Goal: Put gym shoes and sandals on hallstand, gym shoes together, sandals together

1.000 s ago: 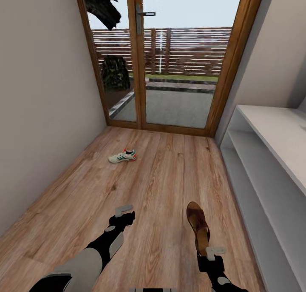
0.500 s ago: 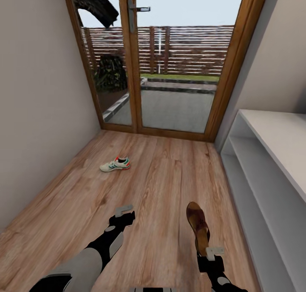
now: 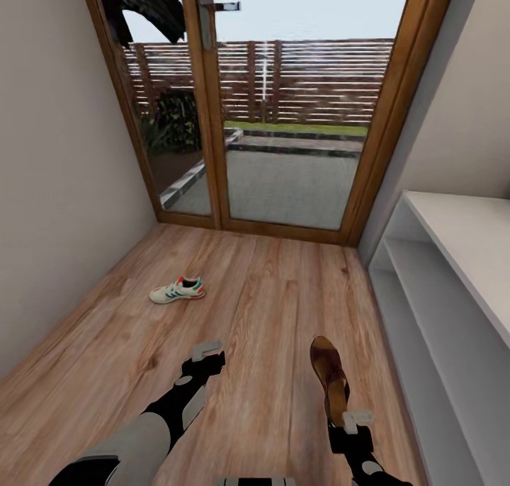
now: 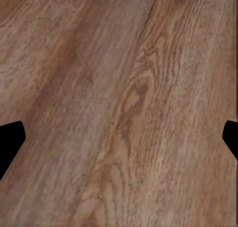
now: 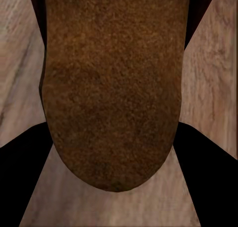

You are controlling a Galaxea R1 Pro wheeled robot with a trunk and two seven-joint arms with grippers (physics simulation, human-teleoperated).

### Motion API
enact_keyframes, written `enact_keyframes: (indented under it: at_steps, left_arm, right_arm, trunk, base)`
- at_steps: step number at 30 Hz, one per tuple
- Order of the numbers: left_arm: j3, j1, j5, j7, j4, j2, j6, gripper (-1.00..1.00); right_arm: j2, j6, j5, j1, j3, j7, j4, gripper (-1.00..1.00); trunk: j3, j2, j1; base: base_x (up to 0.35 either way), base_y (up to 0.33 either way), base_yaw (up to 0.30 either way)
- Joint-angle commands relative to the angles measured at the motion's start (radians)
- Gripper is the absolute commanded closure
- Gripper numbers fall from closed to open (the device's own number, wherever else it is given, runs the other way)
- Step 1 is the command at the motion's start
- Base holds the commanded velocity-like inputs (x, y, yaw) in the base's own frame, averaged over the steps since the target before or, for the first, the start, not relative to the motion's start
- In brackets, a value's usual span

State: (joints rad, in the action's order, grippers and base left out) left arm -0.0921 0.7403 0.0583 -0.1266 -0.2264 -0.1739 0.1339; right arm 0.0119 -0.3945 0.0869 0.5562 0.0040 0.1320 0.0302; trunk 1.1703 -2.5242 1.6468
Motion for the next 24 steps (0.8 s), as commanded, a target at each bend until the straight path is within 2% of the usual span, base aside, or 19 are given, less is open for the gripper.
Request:
enact_keyframes:
  at_steps: [1, 24]
  left_arm:
    - [-0.005, 0.001, 0.006, 0.001, 0.001, -0.001, 0.004, -1.0]
    - [-0.005, 0.001, 0.006, 0.001, 0.001, -0.001, 0.004, -1.0]
  right_arm:
    - [0.0, -0.001, 0.01, 0.001, 0.001, 0.008, -0.001, 1.0]
    - [0.0, -0.001, 0.01, 0.001, 0.001, 0.008, -0.001, 1.0]
  trunk:
    - [0.001, 0.0, 0.0]
    - [0.001, 0.0, 0.0]
  base:
    - [0.35, -0.085, 0.0]
    - [0.35, -0.014, 0.0]
